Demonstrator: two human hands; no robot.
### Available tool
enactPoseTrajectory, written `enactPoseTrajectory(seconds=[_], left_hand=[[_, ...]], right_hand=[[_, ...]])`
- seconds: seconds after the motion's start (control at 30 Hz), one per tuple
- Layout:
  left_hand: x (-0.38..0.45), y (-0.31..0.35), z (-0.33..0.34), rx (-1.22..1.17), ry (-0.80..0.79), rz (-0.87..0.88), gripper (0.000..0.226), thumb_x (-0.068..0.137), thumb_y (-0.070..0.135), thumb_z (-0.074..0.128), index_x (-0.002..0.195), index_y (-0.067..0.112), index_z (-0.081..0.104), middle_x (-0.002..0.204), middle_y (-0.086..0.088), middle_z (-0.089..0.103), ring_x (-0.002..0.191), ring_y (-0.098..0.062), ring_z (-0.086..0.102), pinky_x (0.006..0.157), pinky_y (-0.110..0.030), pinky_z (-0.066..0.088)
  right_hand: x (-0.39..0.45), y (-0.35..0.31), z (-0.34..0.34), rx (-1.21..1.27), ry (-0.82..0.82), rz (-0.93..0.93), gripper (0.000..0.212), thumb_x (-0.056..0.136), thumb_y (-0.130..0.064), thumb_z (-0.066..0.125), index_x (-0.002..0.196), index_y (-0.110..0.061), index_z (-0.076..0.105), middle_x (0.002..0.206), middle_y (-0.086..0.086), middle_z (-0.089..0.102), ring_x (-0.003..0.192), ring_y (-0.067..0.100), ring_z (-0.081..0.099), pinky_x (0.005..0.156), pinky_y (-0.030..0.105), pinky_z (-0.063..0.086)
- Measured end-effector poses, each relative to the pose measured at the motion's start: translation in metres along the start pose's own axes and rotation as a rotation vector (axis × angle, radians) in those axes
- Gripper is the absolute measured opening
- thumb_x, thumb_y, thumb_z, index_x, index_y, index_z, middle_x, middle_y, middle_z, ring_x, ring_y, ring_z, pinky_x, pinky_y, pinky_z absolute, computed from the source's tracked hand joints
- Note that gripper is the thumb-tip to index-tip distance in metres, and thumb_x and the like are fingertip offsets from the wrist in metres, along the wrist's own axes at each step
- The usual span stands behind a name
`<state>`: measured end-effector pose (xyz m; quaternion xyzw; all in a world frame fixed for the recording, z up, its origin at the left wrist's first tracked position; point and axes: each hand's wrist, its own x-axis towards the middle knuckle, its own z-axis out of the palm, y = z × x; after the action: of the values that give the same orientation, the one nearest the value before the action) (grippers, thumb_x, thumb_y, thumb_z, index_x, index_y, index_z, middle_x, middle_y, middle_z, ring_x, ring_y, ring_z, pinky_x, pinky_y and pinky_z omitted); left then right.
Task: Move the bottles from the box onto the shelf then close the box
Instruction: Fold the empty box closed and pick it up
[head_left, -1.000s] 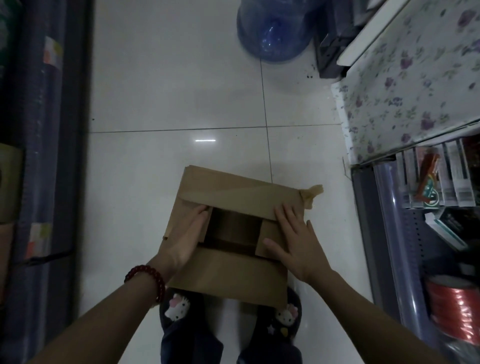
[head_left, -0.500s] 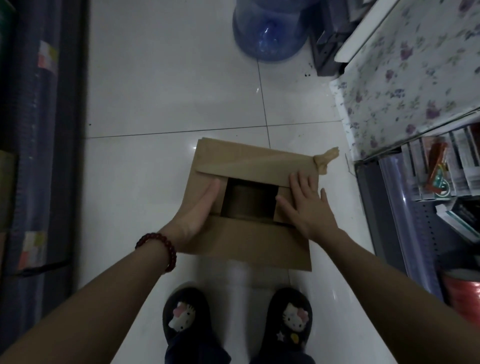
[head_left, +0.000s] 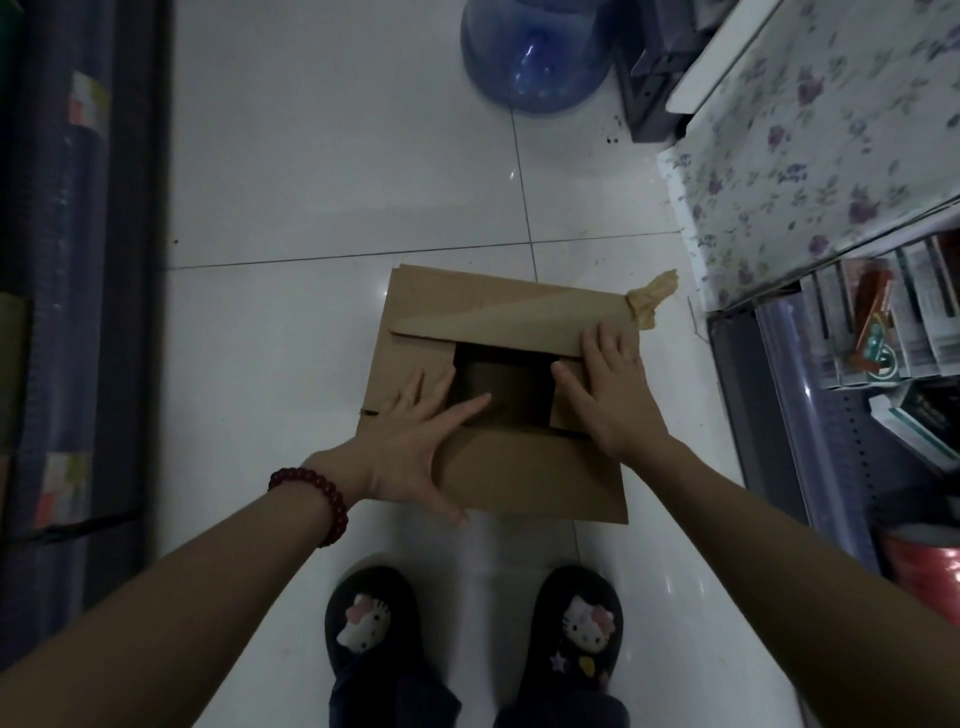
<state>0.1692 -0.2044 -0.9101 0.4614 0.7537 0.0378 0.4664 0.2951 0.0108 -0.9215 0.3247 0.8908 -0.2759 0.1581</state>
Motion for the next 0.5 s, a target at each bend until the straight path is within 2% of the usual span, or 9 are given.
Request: enactPoseTrajectory(seconds=[0.13,0.27,0.33,0.4,0.47,0.5], left_hand=[[-0.012,-0.005,0.008,0.053,0.020,0.043,0.123,0.056,0.068,0.074,0.138,0.056,-0.016,0.156,0.005,-0.026,0.141,-0.024,-0.030,0.114,-0.057,-0.010],[-0.023,-0.012,0.015,0.131,0.059,0.043,0.109,0.068,0.050,0.071,0.142,0.053,-0.010,0.158,0.007,-0.019,0.140,-0.021,-0.026,0.114,-0.054,-0.008],[-0.025,-0.015,0.012,0.075,0.115,0.012,0.101,0.073,0.047,0.066,0.144,0.050,-0.006,0.161,0.002,-0.008,0.146,-0.024,-0.016,0.117,-0.049,-0.001],[-0.028,-0.016,0.007,0.065,0.150,0.020,0.093,0.075,0.048,0.063,0.148,0.042,0.005,0.161,0.000,0.005,0.148,-0.027,-0.002,0.117,-0.041,0.007],[-0.033,-0.016,0.001,0.059,0.206,0.062,0.083,0.078,0.047,0.063,0.147,0.034,0.020,0.157,0.000,0.019,0.144,-0.026,0.018,0.112,-0.031,0.021],[-0.035,-0.016,-0.003,0.035,0.241,0.086,0.077,0.079,0.046,0.062,0.146,0.031,0.027,0.155,0.001,0.027,0.138,-0.022,0.030,0.104,-0.025,0.028]], right_hand=[[0.001,-0.002,-0.004,0.027,0.015,-0.002,0.072,0.096,-0.056,0.024,0.152,-0.016,0.005,0.162,0.006,0.000,0.149,0.025,-0.006,0.120,0.041,-0.003],[-0.003,-0.001,-0.006,0.049,0.002,-0.004,0.070,0.096,-0.054,0.026,0.152,-0.017,0.006,0.162,0.004,0.001,0.149,0.023,-0.006,0.121,0.041,-0.001],[-0.004,0.000,-0.007,0.060,-0.002,-0.009,0.070,0.096,-0.054,0.026,0.152,-0.017,0.007,0.162,0.003,0.001,0.149,0.022,-0.006,0.121,0.041,0.000],[-0.004,0.001,-0.008,0.075,-0.005,-0.006,0.069,0.096,-0.054,0.027,0.152,-0.018,0.009,0.162,0.003,0.003,0.149,0.022,-0.005,0.122,0.043,0.003],[-0.002,0.004,-0.009,0.099,-0.012,0.001,0.069,0.096,-0.055,0.027,0.152,-0.017,0.012,0.162,0.003,0.006,0.149,0.023,-0.002,0.121,0.046,0.008],[-0.001,0.004,-0.009,0.109,-0.018,0.004,0.070,0.096,-0.056,0.026,0.152,-0.017,0.014,0.162,0.003,0.008,0.149,0.023,0.000,0.121,0.047,0.010]])
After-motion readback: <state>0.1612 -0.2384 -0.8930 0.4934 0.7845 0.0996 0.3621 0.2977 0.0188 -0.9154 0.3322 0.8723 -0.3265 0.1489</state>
